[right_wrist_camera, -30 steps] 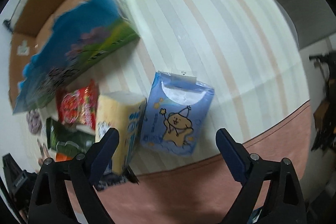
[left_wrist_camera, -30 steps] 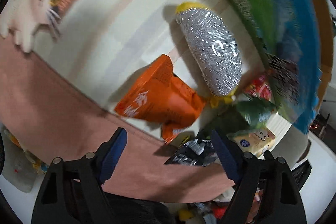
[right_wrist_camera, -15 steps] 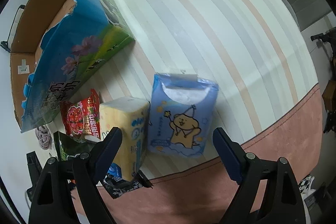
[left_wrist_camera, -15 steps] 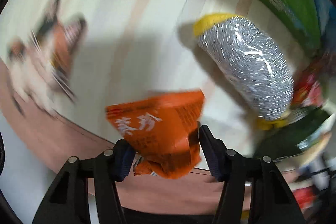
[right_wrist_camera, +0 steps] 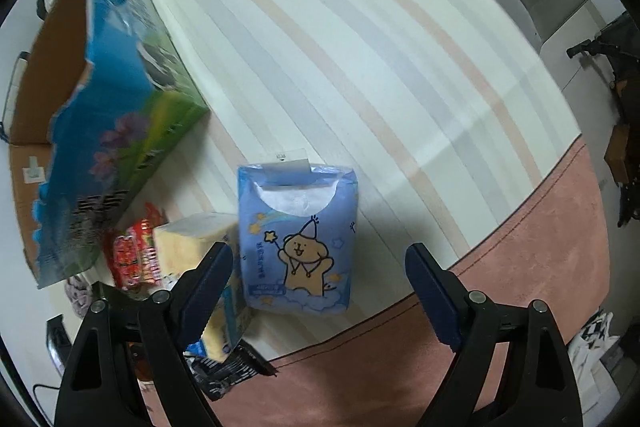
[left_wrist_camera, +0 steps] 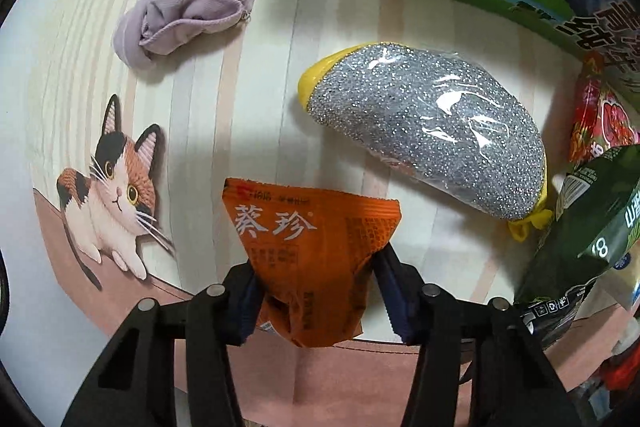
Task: Organize snacks
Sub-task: 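Grasp the orange snack bag with the left tool while the right tool grasps the blue tissue pack, then carry both packs into the cardboard box and open both tools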
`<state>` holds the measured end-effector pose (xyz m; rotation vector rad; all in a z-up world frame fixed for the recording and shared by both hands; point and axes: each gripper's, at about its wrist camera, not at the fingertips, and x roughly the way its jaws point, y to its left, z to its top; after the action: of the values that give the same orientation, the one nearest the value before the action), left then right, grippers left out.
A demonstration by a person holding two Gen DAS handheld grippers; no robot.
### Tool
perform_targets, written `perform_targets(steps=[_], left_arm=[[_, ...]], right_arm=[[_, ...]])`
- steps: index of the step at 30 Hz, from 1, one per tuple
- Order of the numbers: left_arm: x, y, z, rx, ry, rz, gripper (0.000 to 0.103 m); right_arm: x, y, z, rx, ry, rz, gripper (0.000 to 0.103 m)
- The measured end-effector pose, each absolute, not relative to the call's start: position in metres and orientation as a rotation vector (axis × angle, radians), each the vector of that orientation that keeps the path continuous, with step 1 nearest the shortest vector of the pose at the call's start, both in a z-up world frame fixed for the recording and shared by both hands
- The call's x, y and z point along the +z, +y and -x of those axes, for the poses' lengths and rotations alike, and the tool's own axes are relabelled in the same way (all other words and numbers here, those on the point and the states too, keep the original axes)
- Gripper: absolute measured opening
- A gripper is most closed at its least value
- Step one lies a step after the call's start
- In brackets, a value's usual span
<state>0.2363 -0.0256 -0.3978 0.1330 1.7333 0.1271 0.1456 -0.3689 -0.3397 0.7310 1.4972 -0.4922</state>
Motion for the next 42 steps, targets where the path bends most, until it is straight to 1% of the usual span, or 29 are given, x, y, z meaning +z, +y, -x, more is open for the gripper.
perform_targets(steps=[4,7,8,9,11,12,14,18,20,24,26,29,33,34,36,37,39,42], left_arm=[[-0.381,-0.024,-0.232,0.132,1.725,-0.142,0.049],[-0.382,-0.032,-0.230,0.136,1.716,-0.165,0.049],[-0.389,-0.024,-0.233,0.135,1.713,-0.165,0.049],[-0.387,-0.028,-0.230,0.134,1.710,-0.163,0.048],[-0.386,-0.029,-0.224,0.126,1.712,-0.148,0.046],[-0.384,-0.031,-0.220,0.123,1.712,-0.142,0.046],[-0.380,-0.038,-0.209,0.121,1.709,-0.135,0.045],[-0.368,-0.043,-0.189,0.104,1.706,-0.106,0.045],[-0.357,-0.050,-0.177,0.096,1.694,-0.097,0.045],[-0.319,-0.062,-0.148,0.054,1.670,-0.057,0.045],[-0.291,-0.076,-0.134,0.014,1.634,-0.044,0.045],[-0.239,-0.095,-0.129,-0.059,1.569,-0.024,0.045],[-0.166,-0.120,-0.183,-0.192,1.492,0.010,0.045],[-0.161,-0.112,-0.225,-0.231,1.485,0.022,0.045],[-0.149,-0.120,-0.261,-0.284,1.463,0.038,0.045],[-0.144,-0.127,-0.283,-0.302,1.445,0.032,0.045],[-0.133,-0.142,-0.321,-0.319,1.413,0.013,0.045],[-0.145,-0.159,-0.386,-0.346,1.430,0.024,0.045]], right_arm=[[-0.353,-0.358,-0.160,-0.442,1.539,-0.713,0.090],[-0.363,-0.347,-0.170,-0.432,1.575,-0.675,0.090],[-0.365,-0.345,-0.172,-0.433,1.582,-0.664,0.090],[-0.367,-0.343,-0.173,-0.433,1.587,-0.661,0.089],[-0.372,-0.340,-0.174,-0.426,1.609,-0.650,0.075],[-0.374,-0.340,-0.174,-0.414,1.619,-0.653,0.062],[-0.377,-0.340,-0.169,-0.401,1.637,-0.659,0.059],[-0.372,-0.337,-0.161,-0.369,1.635,-0.627,0.049],[-0.372,-0.331,-0.161,-0.349,1.637,-0.623,0.046],[-0.359,-0.332,-0.142,-0.309,1.626,-0.624,0.045],[-0.348,-0.330,-0.135,-0.284,1.618,-0.636,0.045],[-0.315,-0.323,-0.128,-0.221,1.584,-0.634,0.045],[-0.261,-0.319,-0.135,-0.103,1.522,-0.618,0.045],[-0.247,-0.318,-0.144,-0.071,1.505,-0.608,0.045],[-0.220,-0.310,-0.165,0.000,1.469,-0.588,0.044],[-0.207,-0.313,-0.190,0.021,1.456,-0.573,0.044],[-0.195,-0.308,-0.228,0.050,1.429,-0.529,0.044],[-0.193,-0.302,-0.288,0.070,1.407,-0.467,0.044]])
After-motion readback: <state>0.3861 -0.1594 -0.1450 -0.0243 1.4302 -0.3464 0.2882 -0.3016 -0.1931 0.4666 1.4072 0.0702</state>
